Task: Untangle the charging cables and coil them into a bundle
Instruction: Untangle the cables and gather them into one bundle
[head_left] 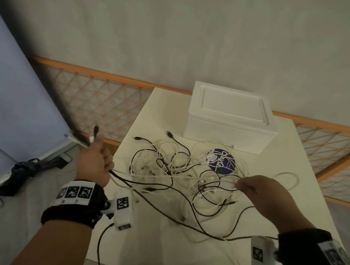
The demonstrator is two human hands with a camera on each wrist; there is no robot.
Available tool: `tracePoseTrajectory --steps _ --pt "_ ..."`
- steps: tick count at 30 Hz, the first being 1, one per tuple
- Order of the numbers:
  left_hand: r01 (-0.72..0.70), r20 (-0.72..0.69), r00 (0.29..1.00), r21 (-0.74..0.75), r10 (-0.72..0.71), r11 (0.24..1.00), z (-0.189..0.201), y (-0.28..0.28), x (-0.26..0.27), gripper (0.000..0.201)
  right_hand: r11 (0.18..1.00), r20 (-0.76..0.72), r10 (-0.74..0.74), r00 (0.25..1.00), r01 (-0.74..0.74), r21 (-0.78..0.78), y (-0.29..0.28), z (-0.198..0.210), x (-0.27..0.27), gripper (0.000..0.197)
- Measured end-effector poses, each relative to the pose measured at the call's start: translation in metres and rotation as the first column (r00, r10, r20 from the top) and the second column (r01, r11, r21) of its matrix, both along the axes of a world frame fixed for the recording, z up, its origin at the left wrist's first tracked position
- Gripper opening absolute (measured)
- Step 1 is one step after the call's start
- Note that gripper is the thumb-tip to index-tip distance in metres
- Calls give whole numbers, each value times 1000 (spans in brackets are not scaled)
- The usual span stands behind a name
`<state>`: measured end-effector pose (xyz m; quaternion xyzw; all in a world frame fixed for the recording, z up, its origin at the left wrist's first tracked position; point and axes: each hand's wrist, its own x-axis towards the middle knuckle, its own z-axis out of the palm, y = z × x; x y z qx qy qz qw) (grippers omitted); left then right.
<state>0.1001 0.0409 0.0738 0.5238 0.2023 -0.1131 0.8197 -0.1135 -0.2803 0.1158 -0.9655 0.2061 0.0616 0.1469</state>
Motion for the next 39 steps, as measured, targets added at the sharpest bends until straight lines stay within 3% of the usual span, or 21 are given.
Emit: tracePoseTrajectory --steps 2,3,6,8,10,12,13,15,17,19,20,23,25,27,28,30,32,33,34,36,39 --pt "179 82 976 212 -200 961 11 -23 -18 30 995 -9 56 998 -57 -82 13 6 8 26" --pt "289 115 931 349 -347 892 16 -42 -32 28 990 8 101 995 -100 -95 25 8 15 26" --pt "586 140 663 514 -735 626 20 -97 -84 31 926 61 341 938 -325 -190 71 11 37 26" --pt "623 59 597 595 -800 509 24 -112 -104 37 861 16 447 894 -425 -279 91 13 44 32" --pt "712 0 538 534 -843 455 24 -104 -104 40 871 -47 420 906 -417 -260 92 17 42 40" --pt "841 -13 398 404 -917 360 21 -89 -96 28 874 -69 404 912 -407 -264 83 14 37 37" --pt "865 0 364 370 -931 339 19 -83 -95 27 868 -85 414 906 -421 -265 82 12 35 36" --pt "829 6 394 430 -919 358 13 -80 -102 40 853 -102 444 890 -454 -257 85 7 32 40" --pt "708 14 519 554 -855 439 6 -75 -100 26 859 -106 432 895 -445 -252 79 9 28 38" --pt "573 16 652 644 -758 506 -8 -55 -84 19 918 -54 330 943 -333 -214 50 17 21 30" --pt "529 -16 700 683 -714 503 -17 -42 -75 19 948 -21 257 966 -256 -190 32 23 14 27" --pt "485 -172 749 800 -639 354 -46 -7 -55 18 997 121 59 991 -53 -55 -14 33 -7 22" --pt "464 -195 730 845 -655 265 -53 -12 -59 17 999 185 29 982 -25 -23 -26 26 -8 22" --pt "319 -146 657 943 -740 97 -47 -34 -73 18 992 135 106 985 -94 -89 -21 11 2 23" --pt "222 -99 604 974 -791 48 -43 -49 -81 24 978 79 171 982 -159 -134 -11 1 9 25" --pt "115 27 449 989 -893 88 -26 -84 -103 24 916 2 335 942 -325 -234 16 -15 21 27" --pt "176 58 282 978 -958 111 -14 -119 -125 24 851 -9 461 888 -445 -278 38 -29 25 25" --pt "257 37 253 961 -967 104 -8 -132 -135 24 844 -11 490 872 -477 -245 43 -32 24 22" --pt "347 21 262 931 -965 115 -8 -139 -140 22 849 0 496 868 -485 -209 39 -31 22 22" --pt "455 18 347 871 -938 185 -8 -140 -140 20 893 65 446 893 -438 -109 14 -26 11 26" --pt "473 0 506 836 -863 278 -14 -129 -134 27 969 137 241 961 -246 17 -34 -23 -16 42"
